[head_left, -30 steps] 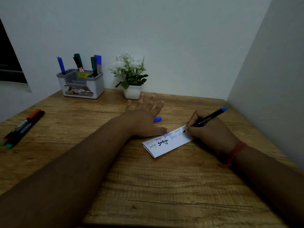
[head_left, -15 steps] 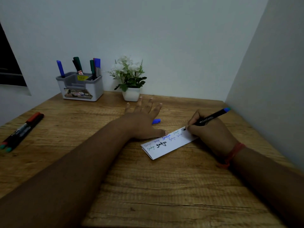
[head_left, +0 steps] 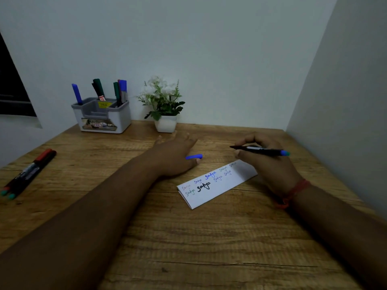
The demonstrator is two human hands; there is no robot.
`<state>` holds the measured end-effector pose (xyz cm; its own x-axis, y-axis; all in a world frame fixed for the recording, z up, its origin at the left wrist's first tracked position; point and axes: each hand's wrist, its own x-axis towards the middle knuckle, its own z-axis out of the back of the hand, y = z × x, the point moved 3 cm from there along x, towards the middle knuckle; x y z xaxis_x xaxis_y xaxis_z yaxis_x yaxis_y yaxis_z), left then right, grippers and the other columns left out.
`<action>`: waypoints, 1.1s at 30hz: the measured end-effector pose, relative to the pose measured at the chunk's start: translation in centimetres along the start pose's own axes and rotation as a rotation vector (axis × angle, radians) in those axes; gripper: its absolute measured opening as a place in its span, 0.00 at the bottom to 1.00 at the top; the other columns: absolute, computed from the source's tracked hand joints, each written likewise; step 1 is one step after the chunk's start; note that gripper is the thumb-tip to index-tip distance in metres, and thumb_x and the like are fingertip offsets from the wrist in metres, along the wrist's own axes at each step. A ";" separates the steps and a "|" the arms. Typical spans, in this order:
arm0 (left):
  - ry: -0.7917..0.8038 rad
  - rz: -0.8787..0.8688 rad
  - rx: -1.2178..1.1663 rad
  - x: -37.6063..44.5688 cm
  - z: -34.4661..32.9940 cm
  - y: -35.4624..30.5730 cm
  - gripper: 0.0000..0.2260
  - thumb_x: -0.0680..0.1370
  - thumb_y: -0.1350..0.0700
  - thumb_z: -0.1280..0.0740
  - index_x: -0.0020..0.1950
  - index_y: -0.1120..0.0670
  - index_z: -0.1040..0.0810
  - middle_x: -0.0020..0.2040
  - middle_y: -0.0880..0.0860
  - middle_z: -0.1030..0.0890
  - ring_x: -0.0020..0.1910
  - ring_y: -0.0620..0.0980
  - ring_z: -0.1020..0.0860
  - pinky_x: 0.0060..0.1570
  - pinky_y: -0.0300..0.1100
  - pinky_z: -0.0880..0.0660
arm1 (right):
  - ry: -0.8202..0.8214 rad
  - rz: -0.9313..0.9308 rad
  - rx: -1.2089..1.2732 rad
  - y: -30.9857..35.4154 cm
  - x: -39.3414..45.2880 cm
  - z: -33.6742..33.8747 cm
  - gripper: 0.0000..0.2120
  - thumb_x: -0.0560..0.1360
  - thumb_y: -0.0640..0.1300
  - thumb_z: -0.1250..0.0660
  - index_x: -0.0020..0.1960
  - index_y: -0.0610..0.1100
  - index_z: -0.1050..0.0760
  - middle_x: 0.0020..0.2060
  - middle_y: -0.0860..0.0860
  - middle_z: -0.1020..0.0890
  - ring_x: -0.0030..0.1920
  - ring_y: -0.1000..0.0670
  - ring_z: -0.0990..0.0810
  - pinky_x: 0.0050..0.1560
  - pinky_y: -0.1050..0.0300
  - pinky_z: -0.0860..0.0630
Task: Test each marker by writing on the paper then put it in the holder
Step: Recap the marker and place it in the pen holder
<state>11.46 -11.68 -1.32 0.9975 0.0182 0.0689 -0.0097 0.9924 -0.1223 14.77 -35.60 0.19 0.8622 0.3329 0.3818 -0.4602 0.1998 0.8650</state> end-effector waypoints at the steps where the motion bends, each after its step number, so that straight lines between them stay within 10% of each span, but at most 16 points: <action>1: -0.016 -0.020 -0.020 0.0 0.1 -0.1 0.30 0.80 0.38 0.40 0.80 0.46 0.42 0.80 0.51 0.41 0.78 0.54 0.41 0.74 0.58 0.41 | 0.023 0.010 0.011 0.1 -0.1 -0.1 0.07 0.74 0.37 0.27 0.49 0.48 0.16 0.48 0.55 0.14 0.51 0.56 0.17 0.50 0.62 0.25; 5: -0.077 -0.091 -0.115 0.0 0.4 -0.5 0.13 0.79 0.46 0.33 0.62 0.48 0.21 0.59 0.49 0.23 0.56 0.47 0.25 0.57 0.48 0.26 | 0.069 -0.006 0.012 0.2 -0.2 -0.3 0.08 0.75 0.38 0.27 0.49 0.49 0.15 0.48 0.55 0.13 0.54 0.54 0.17 0.55 0.57 0.23; 12: -0.217 -0.146 -0.481 -0.9 1.1 -1.4 0.06 0.77 0.55 0.28 0.53 0.50 0.20 0.48 0.45 0.20 0.44 0.40 0.24 0.39 0.28 0.31 | 0.066 -0.029 0.158 0.4 -0.3 -0.4 0.03 0.76 0.36 0.29 0.49 0.41 0.18 0.42 0.46 0.13 0.45 0.50 0.14 0.49 0.58 0.20; 33: -0.203 -0.316 -0.692 -2.1 2.0 -4.1 0.07 0.76 0.60 0.27 0.52 0.53 0.18 0.47 0.51 0.17 0.46 0.48 0.21 0.46 0.38 0.25 | 0.145 0.014 0.144 0.5 -0.2 -0.7 0.08 0.73 0.37 0.25 0.47 0.37 0.22 0.37 0.51 0.16 0.37 0.49 0.20 0.42 0.53 0.20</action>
<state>9.24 -15.52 1.05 0.9126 -0.1648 0.3743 0.3851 0.6543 -0.6509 14.19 -34.89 0.34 0.8115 0.4661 0.3524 -0.4281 0.0638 0.9015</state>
